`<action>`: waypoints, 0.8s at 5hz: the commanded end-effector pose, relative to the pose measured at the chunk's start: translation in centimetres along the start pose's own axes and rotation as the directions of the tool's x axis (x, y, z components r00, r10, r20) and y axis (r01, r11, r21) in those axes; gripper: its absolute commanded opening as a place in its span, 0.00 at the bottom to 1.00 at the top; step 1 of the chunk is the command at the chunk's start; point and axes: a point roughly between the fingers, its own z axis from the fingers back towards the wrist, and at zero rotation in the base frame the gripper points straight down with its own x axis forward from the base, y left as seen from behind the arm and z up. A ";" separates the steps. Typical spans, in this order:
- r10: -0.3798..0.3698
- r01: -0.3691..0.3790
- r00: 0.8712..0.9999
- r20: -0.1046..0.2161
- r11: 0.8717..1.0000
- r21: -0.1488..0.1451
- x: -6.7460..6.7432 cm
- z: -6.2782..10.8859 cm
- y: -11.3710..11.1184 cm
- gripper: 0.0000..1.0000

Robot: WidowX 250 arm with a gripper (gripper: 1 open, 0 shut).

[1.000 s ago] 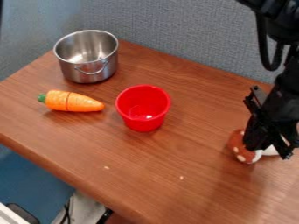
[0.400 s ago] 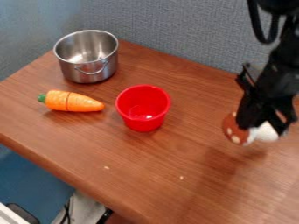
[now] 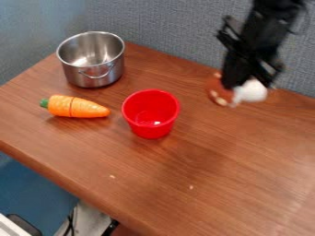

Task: Put the mushroom in the red bowl

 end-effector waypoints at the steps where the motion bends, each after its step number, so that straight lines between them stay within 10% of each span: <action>1: 0.116 -0.117 0.992 0.048 0.993 0.026 -1.9 1.3 4.1 0.00; 4: 0.276 -0.275 0.961 0.016 0.961 -0.035 -4.6 -2.4 6.2 0.00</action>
